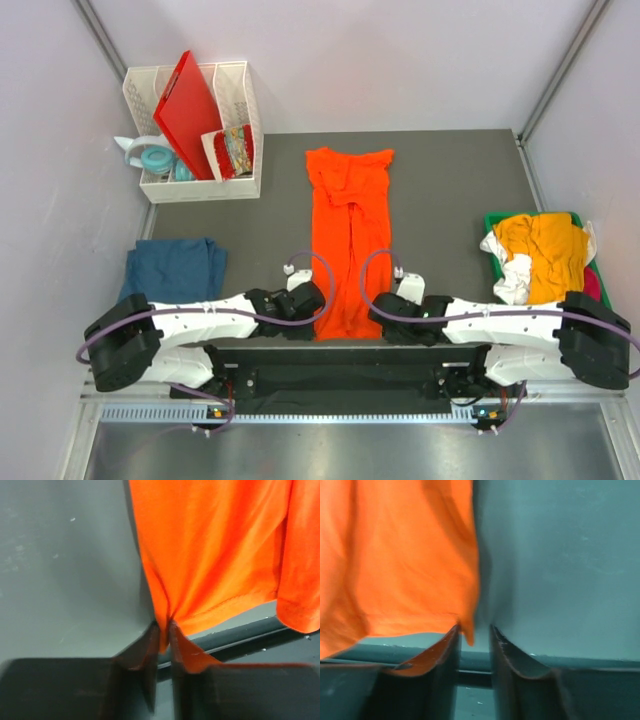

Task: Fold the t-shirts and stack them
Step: Grab the bottom of the folded rectangular tshirt with both arms

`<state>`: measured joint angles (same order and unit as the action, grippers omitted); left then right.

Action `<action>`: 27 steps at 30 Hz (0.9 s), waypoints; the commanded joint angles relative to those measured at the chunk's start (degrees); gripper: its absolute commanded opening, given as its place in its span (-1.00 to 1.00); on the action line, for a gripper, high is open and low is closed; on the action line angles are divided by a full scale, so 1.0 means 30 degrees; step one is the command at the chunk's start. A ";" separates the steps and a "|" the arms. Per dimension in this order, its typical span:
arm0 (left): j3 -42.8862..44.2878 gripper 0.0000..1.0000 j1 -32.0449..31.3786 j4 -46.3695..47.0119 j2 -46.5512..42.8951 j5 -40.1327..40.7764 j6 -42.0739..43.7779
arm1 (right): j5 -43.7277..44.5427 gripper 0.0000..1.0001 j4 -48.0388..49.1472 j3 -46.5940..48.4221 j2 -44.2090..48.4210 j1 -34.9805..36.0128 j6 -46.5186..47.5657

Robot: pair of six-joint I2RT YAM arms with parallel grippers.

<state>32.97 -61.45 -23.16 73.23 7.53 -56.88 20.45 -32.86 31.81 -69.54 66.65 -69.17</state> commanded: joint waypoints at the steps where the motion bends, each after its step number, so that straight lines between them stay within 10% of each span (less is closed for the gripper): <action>1: 0.1517 -0.36 -0.0522 -0.2007 -0.1494 0.2321 0.0503 | 0.2234 0.03 -0.2407 0.1491 0.1117 0.0634 0.0816; 3: 0.2363 0.00 -0.0551 -0.2327 -0.2141 0.3083 0.0882 | 0.2938 0.28 -0.2580 0.2921 0.0829 0.0605 0.1809; 8: 0.4154 0.18 -0.0551 -0.2683 -0.2233 0.3965 0.1675 | 0.4052 0.32 -0.4280 0.5507 -0.0551 0.0634 0.2401; 11: 0.4478 -0.04 -0.0522 -0.0666 -0.1591 0.3206 0.2639 | 0.4169 -0.32 -0.3549 0.5334 -0.0026 0.0634 0.2315; 14: 0.4915 -0.94 -0.0522 0.1184 0.0280 0.1830 0.3080 | 0.4753 -1.00 -0.3605 0.5041 0.0824 0.0634 0.1847; 27: 0.8141 -1.00 -0.0698 0.2707 0.5178 -0.0224 0.4489 | 0.5226 -1.00 -0.5131 0.4309 0.2612 0.0634 0.0497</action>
<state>54.48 -63.26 -19.92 87.68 9.08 -45.08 35.51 -46.94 46.61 -63.18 67.88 -65.36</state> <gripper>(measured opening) 0.011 0.005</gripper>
